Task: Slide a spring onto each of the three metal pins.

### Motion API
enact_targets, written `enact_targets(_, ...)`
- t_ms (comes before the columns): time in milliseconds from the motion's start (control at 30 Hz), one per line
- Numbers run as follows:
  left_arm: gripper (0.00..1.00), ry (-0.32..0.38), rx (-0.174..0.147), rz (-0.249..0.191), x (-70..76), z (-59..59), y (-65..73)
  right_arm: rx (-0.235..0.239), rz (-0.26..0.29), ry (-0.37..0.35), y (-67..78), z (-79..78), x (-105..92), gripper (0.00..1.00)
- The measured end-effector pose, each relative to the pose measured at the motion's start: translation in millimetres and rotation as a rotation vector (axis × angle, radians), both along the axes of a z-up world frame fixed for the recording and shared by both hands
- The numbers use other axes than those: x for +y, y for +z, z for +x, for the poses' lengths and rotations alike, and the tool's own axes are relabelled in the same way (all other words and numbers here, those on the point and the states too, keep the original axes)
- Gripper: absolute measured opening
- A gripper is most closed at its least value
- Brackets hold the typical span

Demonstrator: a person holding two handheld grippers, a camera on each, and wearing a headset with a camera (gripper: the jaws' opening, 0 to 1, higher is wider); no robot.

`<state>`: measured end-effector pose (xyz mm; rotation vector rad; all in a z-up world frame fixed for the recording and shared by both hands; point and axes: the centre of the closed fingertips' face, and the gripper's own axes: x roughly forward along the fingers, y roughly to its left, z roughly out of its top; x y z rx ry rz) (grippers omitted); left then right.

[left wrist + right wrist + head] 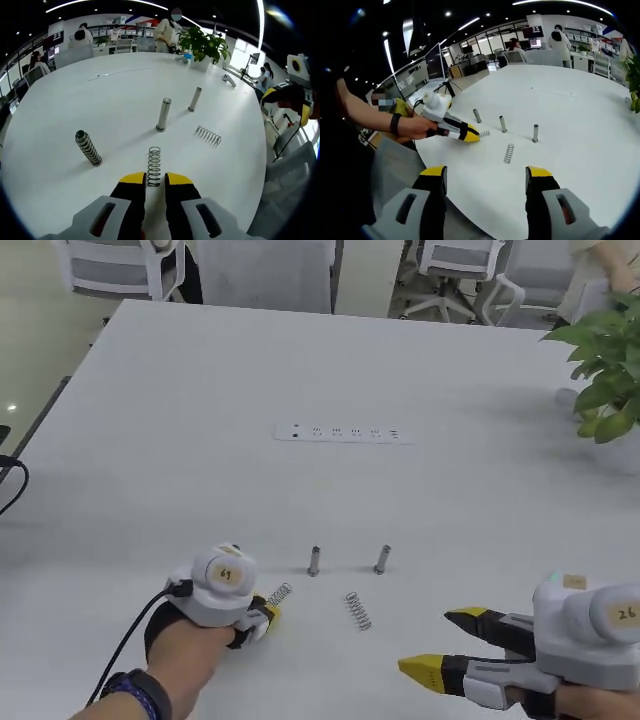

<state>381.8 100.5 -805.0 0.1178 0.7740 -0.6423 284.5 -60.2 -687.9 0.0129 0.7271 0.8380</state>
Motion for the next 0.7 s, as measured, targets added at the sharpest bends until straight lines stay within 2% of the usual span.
enact_targets(67, 0.07, -0.008, -0.005, 0.005, -2.2, 1.6, 0.3, 0.001, -0.002, 0.000, 0.2, -0.2, 0.2, 0.62)
enact_targets(167, 0.04, -0.028, -0.016, 0.045, -0.8, 2.7, -0.4, -0.001, -0.001, 0.002, 1.0, 0.2, 1.0, 0.62)
enact_targets(300, 0.03, -0.025, -0.006, 0.046, 0.4, 3.4, -0.3, -0.002, -0.002, 0.005, 1.4, 0.8, 1.7, 0.62)
enact_targets(367, 0.02, -0.039, 0.018, 0.036, -1.7, -0.8, -0.9, -0.003, -0.002, 0.007, 1.7, 1.0, 2.2, 0.62)
enact_targets(433, 0.02, -0.048, 0.012, 0.045, -0.5, -2.0, -0.4, -0.003, 0.000, 0.008, 1.4, 0.9, 2.8, 0.62)
enact_targets(500, 0.02, -0.052, 0.026, 0.035, 0.2, -5.9, -0.4, 0.001, 0.002, 0.007, 0.1, 0.4, 3.4, 0.62)
enact_targets(700, 0.02, -0.058, 0.024, 0.037, 5.8, -11.5, 1.9, 0.010, 0.008, 0.012, -3.2, -1.9, 7.2, 0.61)
